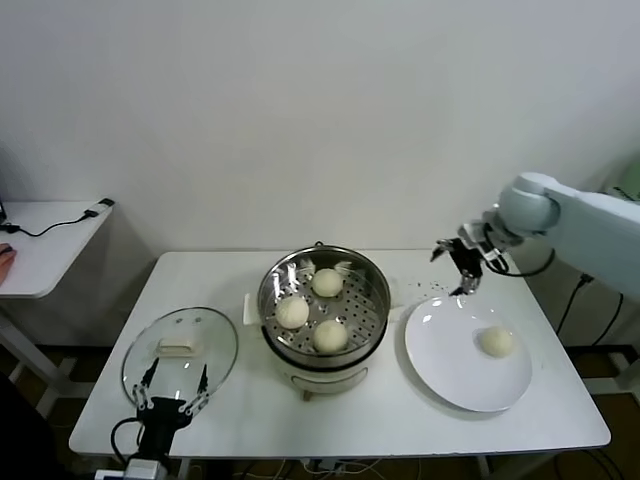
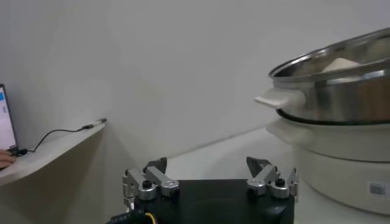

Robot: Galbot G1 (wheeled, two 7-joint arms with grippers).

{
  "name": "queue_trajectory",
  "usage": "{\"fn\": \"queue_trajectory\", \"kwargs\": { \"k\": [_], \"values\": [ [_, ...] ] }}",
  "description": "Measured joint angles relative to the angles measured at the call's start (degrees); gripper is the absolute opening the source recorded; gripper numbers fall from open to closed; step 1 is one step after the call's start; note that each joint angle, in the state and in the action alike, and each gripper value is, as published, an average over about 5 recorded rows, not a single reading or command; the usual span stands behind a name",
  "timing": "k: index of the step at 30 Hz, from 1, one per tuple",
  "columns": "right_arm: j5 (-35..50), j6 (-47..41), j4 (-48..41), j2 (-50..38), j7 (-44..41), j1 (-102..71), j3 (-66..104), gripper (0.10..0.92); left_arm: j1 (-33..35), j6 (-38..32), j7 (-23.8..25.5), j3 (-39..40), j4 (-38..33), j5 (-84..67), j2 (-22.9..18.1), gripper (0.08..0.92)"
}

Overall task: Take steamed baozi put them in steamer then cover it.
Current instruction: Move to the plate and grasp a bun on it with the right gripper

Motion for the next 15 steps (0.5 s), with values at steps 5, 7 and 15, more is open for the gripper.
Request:
{"fn": "queue_trajectory", "kwargs": {
  "k": [5,7,15],
  "values": [
    [-3.3,-0.6,-3.9,-1.4,-1.7,-6.9,4.8,0.823,0.2,-0.1,0.0,-0.2,0.0,0.0,0.0,0.823],
    [-4.8,-0.6,-5.7,-1.5,-2.3,-9.6,6.9,0.823,0.4,-0.1,0.0,-0.3,-0.1,-0.1,0.0,0.823],
    [-10.0,-0.3,-12.0,-0.5,-2.9,-18.4,14.2,0.823,0.6,-0.1,0.0,-0.9,-0.5,-0.1,-0.1,0.823]
  ]
}}
